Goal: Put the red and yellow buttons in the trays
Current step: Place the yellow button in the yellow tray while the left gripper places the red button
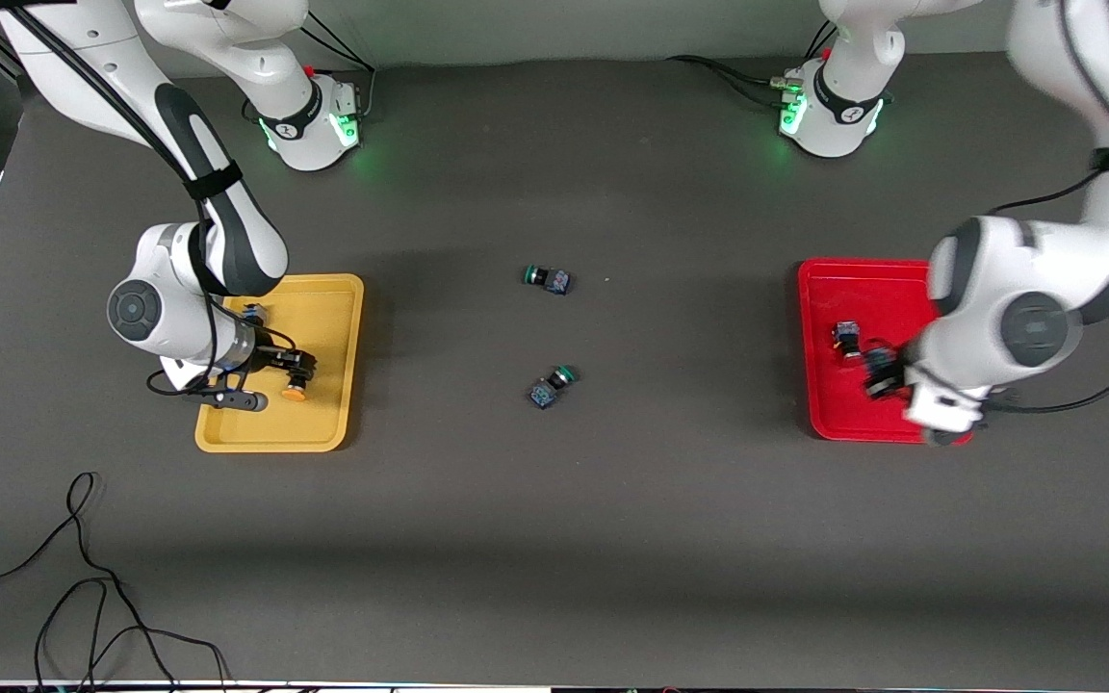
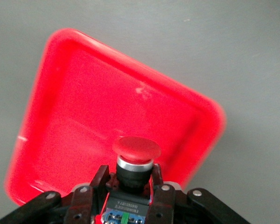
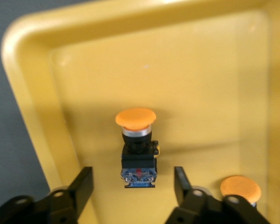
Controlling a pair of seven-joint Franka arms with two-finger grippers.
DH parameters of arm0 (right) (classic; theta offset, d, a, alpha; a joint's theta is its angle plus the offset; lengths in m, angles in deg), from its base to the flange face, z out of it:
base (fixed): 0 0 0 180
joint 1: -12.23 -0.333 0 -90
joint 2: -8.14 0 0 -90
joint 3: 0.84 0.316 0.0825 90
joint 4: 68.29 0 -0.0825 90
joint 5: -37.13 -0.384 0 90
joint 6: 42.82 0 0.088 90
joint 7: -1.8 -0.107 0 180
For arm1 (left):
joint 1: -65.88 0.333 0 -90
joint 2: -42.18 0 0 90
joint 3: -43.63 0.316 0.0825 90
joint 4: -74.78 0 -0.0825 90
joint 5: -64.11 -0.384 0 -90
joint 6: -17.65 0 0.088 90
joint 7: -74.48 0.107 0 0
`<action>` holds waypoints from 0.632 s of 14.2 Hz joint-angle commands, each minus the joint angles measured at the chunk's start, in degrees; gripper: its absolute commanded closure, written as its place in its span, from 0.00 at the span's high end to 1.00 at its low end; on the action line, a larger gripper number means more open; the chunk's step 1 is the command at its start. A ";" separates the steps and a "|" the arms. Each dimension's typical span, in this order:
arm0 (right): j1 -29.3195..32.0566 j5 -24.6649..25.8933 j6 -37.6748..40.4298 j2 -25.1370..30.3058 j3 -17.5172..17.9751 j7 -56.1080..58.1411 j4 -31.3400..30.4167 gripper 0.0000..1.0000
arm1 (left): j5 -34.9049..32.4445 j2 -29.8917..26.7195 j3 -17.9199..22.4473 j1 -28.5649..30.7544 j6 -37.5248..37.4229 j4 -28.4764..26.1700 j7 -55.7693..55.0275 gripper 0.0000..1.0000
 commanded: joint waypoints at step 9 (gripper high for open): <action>-0.56 -0.32 21.00 23.07 -4.57 3.00 9.14 1.00 | -0.08 0.71 -0.06 8.82 20.03 -17.38 31.02 0.62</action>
